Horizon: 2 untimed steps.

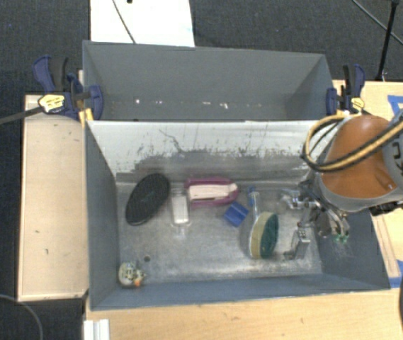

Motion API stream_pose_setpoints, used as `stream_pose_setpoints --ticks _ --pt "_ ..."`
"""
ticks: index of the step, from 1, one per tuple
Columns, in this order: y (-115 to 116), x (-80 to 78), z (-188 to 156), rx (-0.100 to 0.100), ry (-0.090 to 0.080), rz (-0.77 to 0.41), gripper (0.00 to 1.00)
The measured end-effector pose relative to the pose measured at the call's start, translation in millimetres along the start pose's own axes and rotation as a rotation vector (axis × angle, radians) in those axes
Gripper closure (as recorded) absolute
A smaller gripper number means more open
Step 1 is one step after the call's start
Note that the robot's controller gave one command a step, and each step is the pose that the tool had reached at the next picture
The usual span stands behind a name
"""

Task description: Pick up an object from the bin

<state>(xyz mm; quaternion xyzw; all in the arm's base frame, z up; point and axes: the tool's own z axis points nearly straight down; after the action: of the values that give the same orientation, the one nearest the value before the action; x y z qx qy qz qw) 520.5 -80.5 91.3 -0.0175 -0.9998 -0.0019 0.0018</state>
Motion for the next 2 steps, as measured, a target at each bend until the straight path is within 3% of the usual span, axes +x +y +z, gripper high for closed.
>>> stream_pose_setpoints --ticks 1,2 --pt "67.4 -25.6 14.2 0.003 -0.012 -0.313 0.0" --pt "101.6 -4.3 18.9 0.004 -0.014 -0.374 0.0"
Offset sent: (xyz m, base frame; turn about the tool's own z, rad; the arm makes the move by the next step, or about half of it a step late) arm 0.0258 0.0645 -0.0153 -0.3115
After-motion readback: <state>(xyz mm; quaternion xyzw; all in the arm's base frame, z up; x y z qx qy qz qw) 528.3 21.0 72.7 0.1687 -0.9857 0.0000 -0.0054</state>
